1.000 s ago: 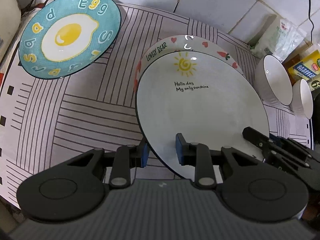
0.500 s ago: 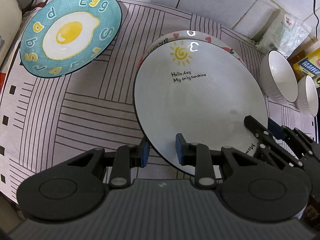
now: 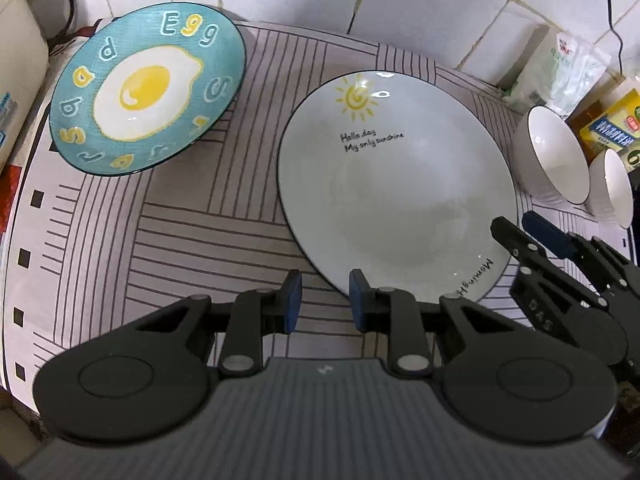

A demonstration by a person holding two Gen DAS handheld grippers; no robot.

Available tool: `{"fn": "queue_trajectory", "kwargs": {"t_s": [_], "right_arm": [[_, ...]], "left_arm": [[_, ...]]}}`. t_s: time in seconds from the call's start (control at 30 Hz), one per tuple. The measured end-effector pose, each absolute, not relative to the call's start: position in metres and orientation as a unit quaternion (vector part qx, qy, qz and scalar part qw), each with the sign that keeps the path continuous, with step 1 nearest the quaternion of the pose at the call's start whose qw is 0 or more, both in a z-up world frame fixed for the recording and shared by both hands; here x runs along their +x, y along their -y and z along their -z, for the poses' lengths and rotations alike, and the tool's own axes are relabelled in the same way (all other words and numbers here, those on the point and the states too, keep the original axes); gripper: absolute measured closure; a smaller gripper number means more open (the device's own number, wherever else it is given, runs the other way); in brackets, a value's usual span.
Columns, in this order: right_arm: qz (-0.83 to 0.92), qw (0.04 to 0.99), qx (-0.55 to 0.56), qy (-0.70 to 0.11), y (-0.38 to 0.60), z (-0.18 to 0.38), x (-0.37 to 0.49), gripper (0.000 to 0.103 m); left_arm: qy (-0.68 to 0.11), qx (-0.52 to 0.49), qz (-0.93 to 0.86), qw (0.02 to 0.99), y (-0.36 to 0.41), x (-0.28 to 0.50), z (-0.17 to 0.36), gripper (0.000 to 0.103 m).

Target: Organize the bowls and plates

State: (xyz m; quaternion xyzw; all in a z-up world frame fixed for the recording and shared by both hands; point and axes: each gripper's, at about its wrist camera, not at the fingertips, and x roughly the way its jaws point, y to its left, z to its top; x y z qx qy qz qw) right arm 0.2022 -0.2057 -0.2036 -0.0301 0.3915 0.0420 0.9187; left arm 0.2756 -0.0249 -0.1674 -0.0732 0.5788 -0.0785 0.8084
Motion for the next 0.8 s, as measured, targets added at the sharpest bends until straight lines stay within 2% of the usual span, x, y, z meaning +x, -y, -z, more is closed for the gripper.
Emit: {"fn": "queue_trajectory", "kwargs": {"t_s": [0.37, 0.6, 0.8], "right_arm": [[-0.118, 0.919, 0.02, -0.376, 0.184, 0.156, 0.185, 0.067], [-0.191, 0.916, 0.046, -0.35, 0.155, 0.117, 0.184, 0.057], [-0.249, 0.916, 0.007, -0.314, 0.118, 0.115, 0.194, 0.048]], "left_arm": [[-0.533, -0.079, 0.074, 0.839, -0.019, 0.254, 0.129, 0.079], [-0.47, -0.073, 0.085, 0.876, -0.063, 0.244, 0.089, 0.077], [-0.443, -0.071, 0.063, 0.892, -0.099, 0.239, 0.086, 0.076]]}}
